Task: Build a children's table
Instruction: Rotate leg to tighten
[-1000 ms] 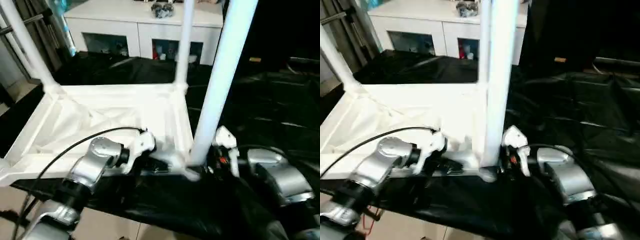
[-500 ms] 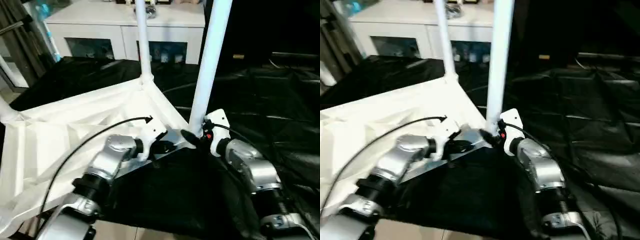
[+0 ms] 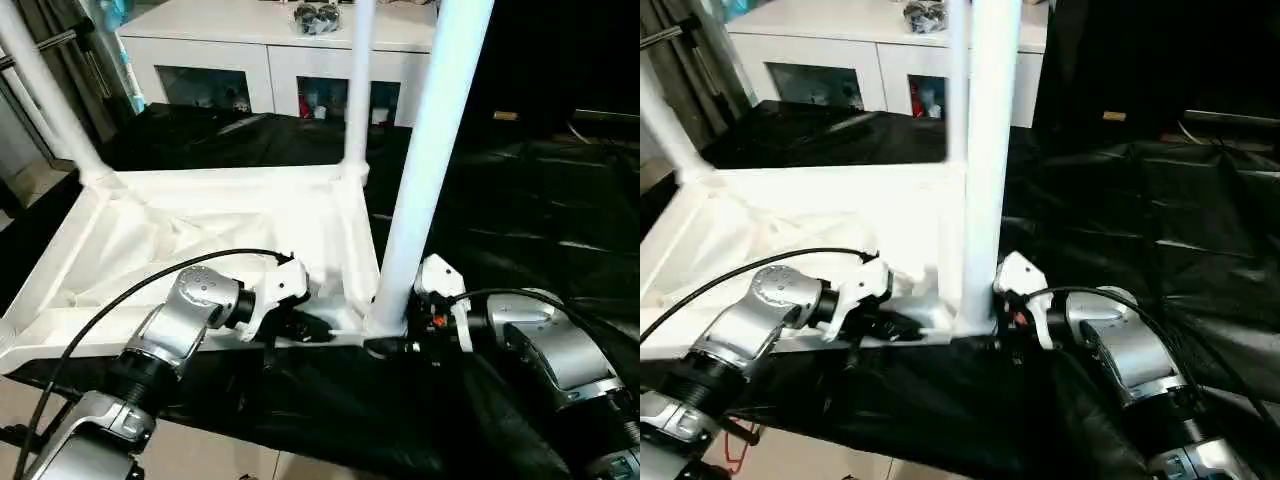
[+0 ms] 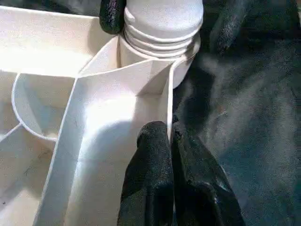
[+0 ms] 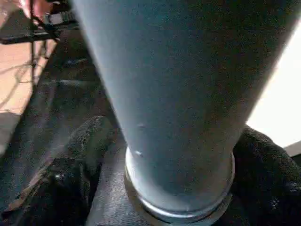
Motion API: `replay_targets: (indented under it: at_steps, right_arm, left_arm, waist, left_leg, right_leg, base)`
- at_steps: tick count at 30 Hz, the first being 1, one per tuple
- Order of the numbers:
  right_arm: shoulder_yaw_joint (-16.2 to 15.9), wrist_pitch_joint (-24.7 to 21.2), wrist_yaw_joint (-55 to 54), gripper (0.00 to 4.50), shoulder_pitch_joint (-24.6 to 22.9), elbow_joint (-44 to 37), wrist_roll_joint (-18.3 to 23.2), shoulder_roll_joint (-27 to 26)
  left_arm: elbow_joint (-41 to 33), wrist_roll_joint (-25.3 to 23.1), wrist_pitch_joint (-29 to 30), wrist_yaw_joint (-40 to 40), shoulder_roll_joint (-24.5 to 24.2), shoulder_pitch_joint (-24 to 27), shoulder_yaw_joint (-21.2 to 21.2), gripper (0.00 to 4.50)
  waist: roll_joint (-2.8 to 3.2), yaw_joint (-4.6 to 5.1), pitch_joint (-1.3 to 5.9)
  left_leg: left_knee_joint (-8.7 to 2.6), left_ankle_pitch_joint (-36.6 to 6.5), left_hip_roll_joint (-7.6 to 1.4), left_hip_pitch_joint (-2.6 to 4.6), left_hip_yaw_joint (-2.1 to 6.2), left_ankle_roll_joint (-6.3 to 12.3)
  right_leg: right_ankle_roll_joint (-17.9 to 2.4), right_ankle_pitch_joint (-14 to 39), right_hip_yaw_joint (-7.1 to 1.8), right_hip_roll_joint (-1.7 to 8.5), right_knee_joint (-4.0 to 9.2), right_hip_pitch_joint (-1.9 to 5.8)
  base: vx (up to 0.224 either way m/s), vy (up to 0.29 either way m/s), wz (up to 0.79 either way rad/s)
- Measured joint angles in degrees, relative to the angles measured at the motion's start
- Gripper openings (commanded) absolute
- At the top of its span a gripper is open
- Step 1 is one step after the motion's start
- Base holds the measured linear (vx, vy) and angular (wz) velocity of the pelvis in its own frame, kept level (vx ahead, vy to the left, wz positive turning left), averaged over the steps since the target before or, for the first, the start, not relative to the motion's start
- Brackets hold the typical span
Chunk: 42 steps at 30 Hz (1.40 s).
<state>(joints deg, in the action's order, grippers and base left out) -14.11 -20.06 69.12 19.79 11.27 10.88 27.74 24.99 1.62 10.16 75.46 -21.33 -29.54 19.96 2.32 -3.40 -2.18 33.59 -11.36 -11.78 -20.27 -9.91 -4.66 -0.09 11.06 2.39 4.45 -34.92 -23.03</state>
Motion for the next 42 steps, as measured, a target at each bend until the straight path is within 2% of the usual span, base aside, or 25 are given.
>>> replay_targets:
  at_steps: [3,10,13,16,17,21,27,29,30,32,37,42]
  right_arm:
    - [0.0,-0.7,0.3,3.18,0.0,0.0,0.6,0.0]
    - [0.1,-1.8,0.3,2.75,0.0,-0.5,0.6,-0.1]
    - [2.3,-2.0,-2.3,2.68,-1.9,-1.2,0.7,-1.6]
    - [4.7,-2.0,-9.3,2.67,-2.0,0.5,0.3,-4.7]
    - [6.3,-1.5,-14.5,2.67,-1.4,2.6,-0.5,-7.8]
    - [9.3,-0.6,-27.7,2.66,1.1,7.1,-2.3,-14.1]
    - [10.8,1.6,-40.4,2.66,4.3,11.5,-5.4,-19.4]
    - [10.8,2.6,-41.0,3.21,4.4,11.7,-6.4,-19.6]
    - [10.8,2.8,-41.0,3.21,4.4,11.7,-6.6,-19.7]
    - [10.8,2.6,-40.9,3.53,4.5,11.8,-6.8,-19.9]
    - [10.2,2.1,-33.4,3.65,4.5,11.0,-5.1,-17.7]
    - [7.5,2.9,-23.1,3.65,3.2,8.7,-3.7,-13.3]
  left_arm:
    - [0.2,0.2,-0.2,0.6,0.0,0.0,0.1,0.00]
    - [0.5,0.5,-0.2,1.1,0.1,-0.1,0.0,0.00]
    - [0.8,0.4,1.4,-0.4,1.1,-0.1,-0.9,0.00]
    - [1.7,-0.3,2.4,-5.4,2.6,-0.4,-1.9,0.00]
    - [2.9,-1.0,2.9,-8.8,3.8,-0.9,-2.9,0.00]
    - [4.6,-2.2,5.9,-17.1,7.4,-2.4,-4.4,0.00]
    - [4.9,-2.8,8.6,-25.4,11.7,-2.6,-6.1,0.00]
    - [4.9,-2.8,8.8,-25.8,12.1,-2.6,-6.4,0.00]
    - [4.9,-2.8,8.7,-25.8,12.2,-2.6,-6.4,0.00]
    - [4.9,-2.8,8.6,-25.7,12.3,-2.7,-6.4,0.00]
    - [4.0,-2.4,6.6,-20.8,9.3,-2.4,-5.4,0.00]
    - [2.4,-1.5,4.7,-13.7,5.7,-1.5,-4.3,0.00]
  waist:
    - [-0.04,-0.08,-0.02]
    - [0.09,-0.14,0.03]
    - [0.01,-0.27,0.01]
    - [-0.08,0.17,-0.04]
    - [-0.15,0.57,-0.04]
    - [-0.12,1.96,-0.04]
    - [0.15,2.75,0.13]
    - [0.20,2.71,0.16]
    - [0.20,2.67,0.16]
    - [0.11,2.59,0.13]
    - [-0.05,2.88,0.01]
    - [-0.12,2.02,-0.06]
  left_leg:
    - [-0.01,0.0,-0.01,0.04,0.00,0.00]
    - [-0.02,0.0,-0.01,0.01,0.00,0.00]
    - [-0.01,0.0,0.00,0.04,-0.02,0.01]
    - [0.09,0.0,-0.01,0.10,0.00,0.00]
    - [0.08,0.0,0.00,0.21,0.00,0.00]
    - [0.14,0.0,0.02,0.24,0.02,-0.03]
    - [0.07,0.0,0.03,0.21,0.04,-0.05]
    - [-0.05,0.0,0.04,0.18,0.04,-0.06]
    - [-0.10,0.0,0.04,0.18,0.04,-0.07]
    - [-0.20,0.0,0.04,0.14,0.06,-0.07]
    - [-0.39,0.0,0.01,0.04,0.06,-0.07]
    - [-0.42,0.0,-0.02,-0.19,0.04,-0.04]
  right_leg:
    - [0.0,0.0,0.01,0.00,-0.01,0.00]
    - [0.0,0.0,0.04,0.00,0.01,0.00]
    - [0.0,0.0,0.02,0.00,0.01,0.07]
    - [0.0,0.0,-0.09,0.00,-0.04,0.26]
    - [0.3,0.1,-0.10,0.00,-0.02,0.34]
    - [0.3,0.2,-0.10,0.01,0.06,0.28]
    - [0.2,0.1,-0.08,0.01,0.05,0.24]
    - [0.0,0.0,-0.09,0.01,0.05,0.23]
    - [0.0,0.0,-0.08,0.01,0.05,0.22]
    - [0.0,0.0,-0.02,0.00,0.07,0.19]
    - [0.0,0.0,0.03,-0.04,0.10,0.01]
    - [0.0,0.0,0.12,-0.04,0.16,-0.12]
  base:
    - [0.000,0.000,0.00]
    - [0.000,0.000,0.00]
    - [0.000,0.000,0.00]
    - [0.000,0.000,0.00]
    - [0.000,0.000,0.00]
    - [0.000,0.000,0.00]
    - [0.000,0.000,0.00]
    - [0.000,0.000,0.00]
    - [0.000,0.000,0.00]
    - [0.000,0.000,0.00]
    - [0.000,0.000,0.00]
    - [0.000,0.000,0.00]
